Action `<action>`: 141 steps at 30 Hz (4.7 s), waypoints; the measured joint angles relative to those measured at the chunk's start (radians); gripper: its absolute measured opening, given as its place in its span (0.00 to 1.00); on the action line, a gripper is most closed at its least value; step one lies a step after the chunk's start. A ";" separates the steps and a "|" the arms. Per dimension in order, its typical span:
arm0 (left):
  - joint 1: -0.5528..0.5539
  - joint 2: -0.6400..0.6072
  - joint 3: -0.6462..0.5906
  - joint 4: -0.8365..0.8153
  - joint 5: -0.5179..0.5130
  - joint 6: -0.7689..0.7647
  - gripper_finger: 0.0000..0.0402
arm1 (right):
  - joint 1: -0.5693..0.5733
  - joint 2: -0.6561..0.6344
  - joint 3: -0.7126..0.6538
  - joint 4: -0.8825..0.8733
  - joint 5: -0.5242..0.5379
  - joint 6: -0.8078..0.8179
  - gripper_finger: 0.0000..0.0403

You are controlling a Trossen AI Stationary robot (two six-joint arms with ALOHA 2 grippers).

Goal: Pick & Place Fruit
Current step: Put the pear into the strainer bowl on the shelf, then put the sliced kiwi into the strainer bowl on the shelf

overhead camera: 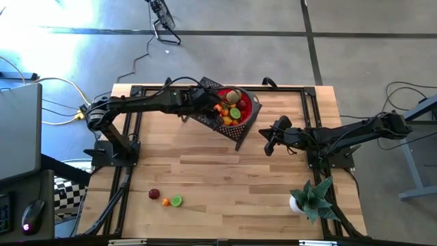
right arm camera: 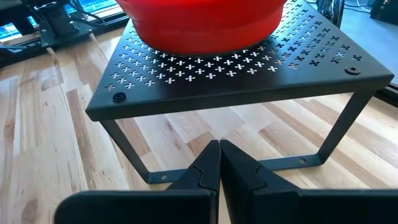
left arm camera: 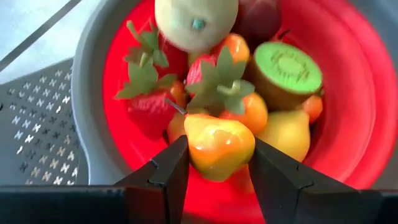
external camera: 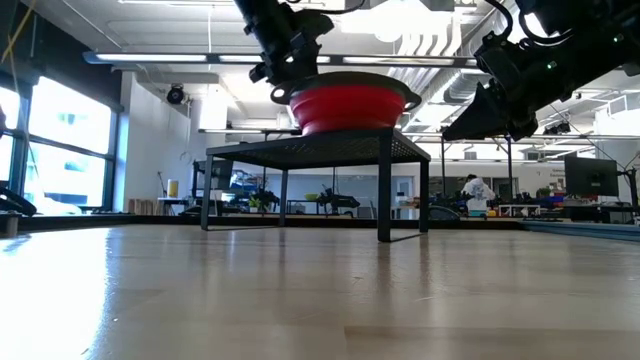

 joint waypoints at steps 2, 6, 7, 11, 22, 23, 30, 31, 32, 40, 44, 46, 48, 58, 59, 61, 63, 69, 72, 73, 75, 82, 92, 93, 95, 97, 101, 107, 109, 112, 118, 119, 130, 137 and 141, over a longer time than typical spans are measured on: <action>0.000 0.001 0.000 0.020 0.001 0.000 0.37 | 0.000 0.000 0.000 0.000 0.000 0.000 0.01; 0.000 0.001 0.000 0.053 0.001 0.000 0.37 | 0.000 0.000 0.000 0.000 0.000 0.000 0.01; 0.000 0.001 0.000 0.056 0.001 0.001 0.37 | 0.000 0.000 0.000 0.000 0.000 0.000 0.01; 0.000 0.001 0.000 0.041 0.001 0.021 0.43 | 0.000 0.000 0.000 0.000 0.000 0.000 0.01; 0.000 -0.008 0.119 -0.071 0.003 0.030 0.58 | 0.000 0.000 0.000 0.000 0.000 -0.001 0.01; 0.000 -0.008 0.155 -0.112 0.010 0.030 0.58 | 0.000 0.000 0.000 0.000 0.000 0.000 0.01; -0.008 -0.011 0.319 -0.336 0.091 -0.009 0.57 | 0.000 0.000 0.000 0.000 0.000 0.005 0.01; -0.011 -0.011 0.333 -0.374 0.101 -0.016 0.57 | 0.000 0.000 0.000 0.000 0.000 0.005 0.01; -0.020 -0.011 0.340 -0.409 0.119 -0.016 0.57 | 0.000 0.000 0.000 0.000 0.000 0.005 0.01; -0.188 -0.010 0.340 -0.592 0.155 -0.086 0.57 | 0.000 0.000 0.000 0.000 0.000 0.007 0.01; -0.325 -0.010 0.340 -0.614 0.052 -0.146 0.57 | 0.000 0.000 0.000 0.000 -0.001 0.008 0.01; -0.394 -0.010 0.340 -0.614 0.007 -0.188 0.57 | 0.000 0.000 0.000 0.000 -0.009 0.008 0.01; -0.461 -0.010 0.340 -0.615 -0.024 -0.220 0.57 | 0.000 0.000 0.000 0.000 -0.034 0.008 0.01; -0.706 -0.028 0.195 -0.624 -0.242 -0.400 0.57 | 0.000 0.000 0.000 0.001 -0.086 0.012 0.01; -0.722 -0.029 0.169 -0.623 -0.254 -0.417 0.57 | 0.000 0.000 0.000 0.001 -0.086 0.011 0.01; -0.759 -0.023 0.110 -0.617 -0.254 -0.457 0.57 | 0.000 0.000 0.000 0.001 -0.086 0.011 0.01; -0.788 -0.023 0.055 -0.582 -0.252 -0.478 0.57 | 0.000 0.000 0.000 0.001 -0.086 0.011 0.01; -0.877 -0.024 -0.089 -0.505 -0.200 -0.498 0.57 | 0.000 0.000 0.000 0.001 -0.081 0.045 0.01; -0.916 -0.024 -0.147 -0.472 -0.129 -0.540 0.57 | 0.000 0.000 0.000 0.001 -0.081 0.062 0.01; -0.930 -0.024 -0.161 -0.454 -0.108 -0.548 0.57 | 0.000 0.000 0.000 0.001 -0.080 0.062 0.01; -0.956 -0.024 -0.186 -0.408 -0.075 -0.550 0.57 | 0.000 0.000 0.000 0.001 -0.080 0.062 0.01; -1.004 -0.024 -0.230 -0.232 -0.050 -0.550 0.57 | 0.000 0.000 0.000 0.001 -0.076 0.078 0.01; -1.001 -0.021 -0.230 -0.052 0.014 -0.547 0.57 | 0.000 0.000 0.000 0.000 -0.078 0.114 0.01; -1.001 -0.021 -0.230 -0.058 0.014 -0.547 0.57 | 0.000 0.000 0.000 0.000 -0.079 0.115 0.01; -1.001 -0.021 -0.230 -0.076 0.013 -0.556 0.58 | 0.000 0.000 0.000 -0.001 -0.079 0.116 0.01; -1.001 -0.020 -0.230 -0.111 0.013 -0.588 0.59 | 0.000 0.000 0.000 -0.002 -0.079 0.117 0.01; -1.001 -0.014 -0.230 -0.191 0.014 -0.649 0.66 | 0.000 0.000 -0.001 -0.008 -0.079 0.117 0.01; -1.001 -0.014 -0.300 -0.158 0.034 -0.671 0.81 | 0.000 0.000 -0.001 -0.008 -0.079 0.117 0.01; -1.001 -0.014 -0.333 -0.134 0.049 -0.670 0.84 | 0.000 0.000 -0.001 -0.008 -0.079 0.117 0.01; -1.001 -0.014 -0.398 -0.085 0.084 -0.677 0.86 | 0.000 0.000 -0.001 -0.008 -0.079 0.117 0.01; -1.001 -0.014 -0.528 0.076 0.100 -0.678 0.86 | 0.000 0.000 -0.001 -0.008 -0.079 0.117 0.01; -1.001 -0.014 -0.543 0.104 0.104 -0.678 0.86 | 0.000 0.000 -0.001 -0.008 -0.079 0.117 0.01; -1.001 -0.014 -0.596 0.201 0.097 -0.678 0.86 | 0.000 0.000 -0.001 -0.008 -0.079 0.117 0.01; -1.001 -0.014 -0.596 0.208 0.039 -0.673 0.86 | 0.000 0.000 -0.001 -0.009 -0.079 0.117 0.01; -1.001 -0.014 -0.596 0.209 0.039 -0.670 0.86 | 0.000 0.000 -0.001 -0.009 -0.079 0.117 0.01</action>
